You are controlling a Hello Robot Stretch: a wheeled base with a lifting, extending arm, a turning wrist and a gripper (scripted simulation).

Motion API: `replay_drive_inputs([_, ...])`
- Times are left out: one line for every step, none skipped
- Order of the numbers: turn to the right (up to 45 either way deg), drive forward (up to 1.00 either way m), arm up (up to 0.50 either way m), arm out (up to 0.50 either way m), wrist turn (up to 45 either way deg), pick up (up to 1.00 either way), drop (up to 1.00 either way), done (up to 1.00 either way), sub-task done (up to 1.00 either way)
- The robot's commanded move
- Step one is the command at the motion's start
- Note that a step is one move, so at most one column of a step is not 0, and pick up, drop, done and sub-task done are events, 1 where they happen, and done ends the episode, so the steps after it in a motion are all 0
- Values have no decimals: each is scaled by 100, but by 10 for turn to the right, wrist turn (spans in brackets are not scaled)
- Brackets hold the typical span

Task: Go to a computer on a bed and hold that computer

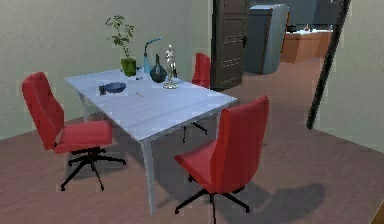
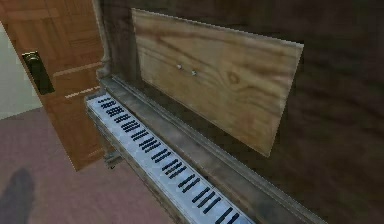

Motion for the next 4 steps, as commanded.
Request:
replay_drive_inputs([180,0,0,0,0,0,0,0,0])
replay_drive_inputs([450,0,0,0,0,0,0,0,0])
replay_drive_inputs([-450,0,0,0,0,0,0,0,0])
replay_drive_inputs([-450,0,0,0,0,0,0,0,0])
